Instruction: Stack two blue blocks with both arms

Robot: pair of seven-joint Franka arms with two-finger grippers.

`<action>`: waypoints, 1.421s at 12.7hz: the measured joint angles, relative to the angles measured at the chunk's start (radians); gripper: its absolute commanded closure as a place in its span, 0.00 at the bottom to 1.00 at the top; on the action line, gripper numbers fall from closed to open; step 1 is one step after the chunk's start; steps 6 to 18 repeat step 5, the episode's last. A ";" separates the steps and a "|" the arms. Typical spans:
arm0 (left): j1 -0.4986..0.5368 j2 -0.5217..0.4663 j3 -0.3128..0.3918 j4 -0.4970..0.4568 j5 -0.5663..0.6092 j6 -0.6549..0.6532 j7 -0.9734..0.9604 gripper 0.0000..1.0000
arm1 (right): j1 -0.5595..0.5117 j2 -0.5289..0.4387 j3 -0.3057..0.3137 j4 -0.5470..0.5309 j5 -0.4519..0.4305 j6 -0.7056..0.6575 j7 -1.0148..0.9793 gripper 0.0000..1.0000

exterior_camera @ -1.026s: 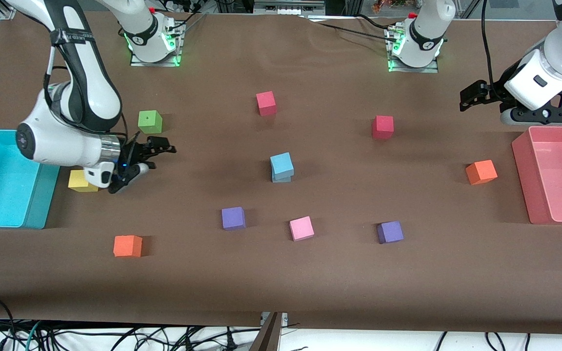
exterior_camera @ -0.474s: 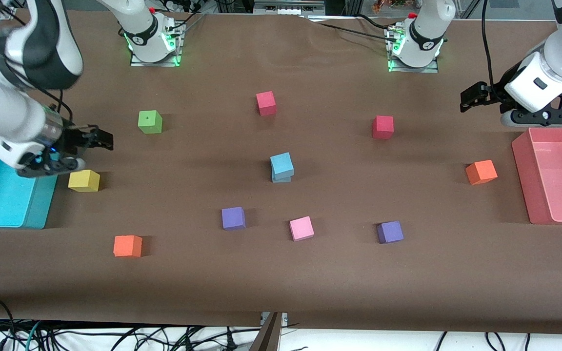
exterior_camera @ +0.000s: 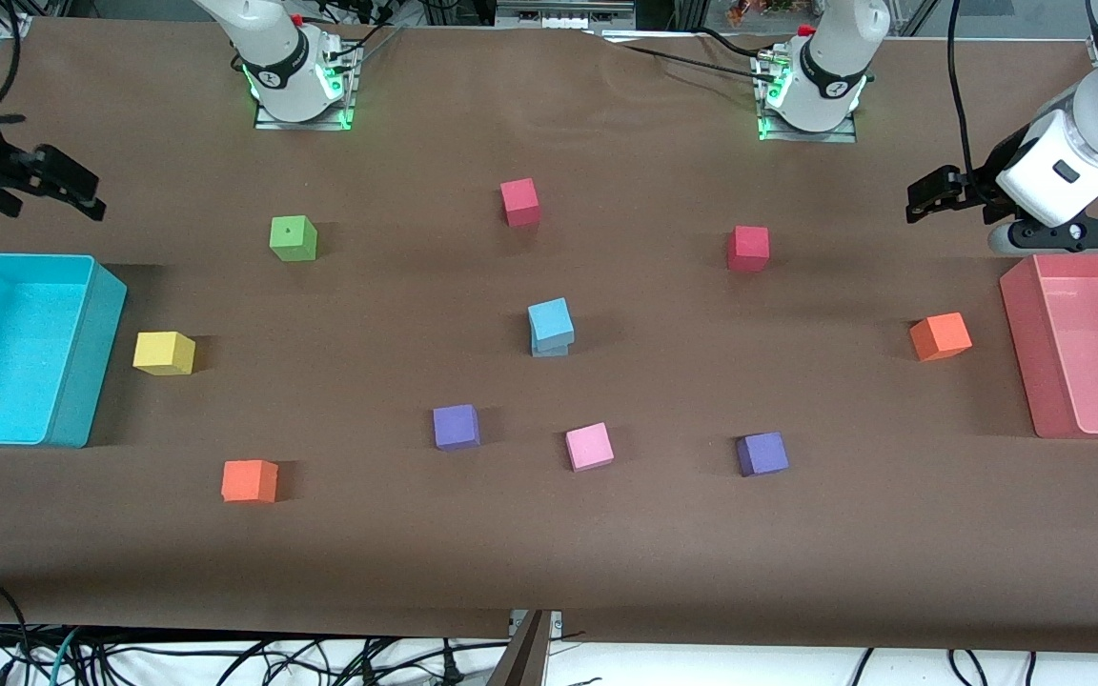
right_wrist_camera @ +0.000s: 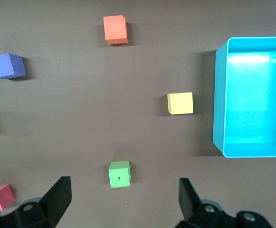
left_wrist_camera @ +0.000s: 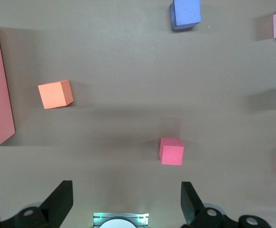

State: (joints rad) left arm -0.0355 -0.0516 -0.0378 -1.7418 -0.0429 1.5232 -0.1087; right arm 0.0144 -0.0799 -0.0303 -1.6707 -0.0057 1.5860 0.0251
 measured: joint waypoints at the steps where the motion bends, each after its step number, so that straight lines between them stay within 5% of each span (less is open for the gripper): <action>1: 0.000 0.000 0.000 0.000 0.000 0.000 0.000 0.00 | -0.004 0.030 0.003 0.034 0.000 -0.028 0.002 0.00; 5: 0.000 0.000 0.000 0.000 0.000 0.000 0.000 0.00 | -0.018 0.134 0.025 0.089 0.000 -0.024 0.012 0.00; 18: 0.000 0.000 0.000 0.000 0.000 0.000 0.000 0.00 | -0.018 0.134 0.025 0.089 0.000 -0.024 0.012 0.00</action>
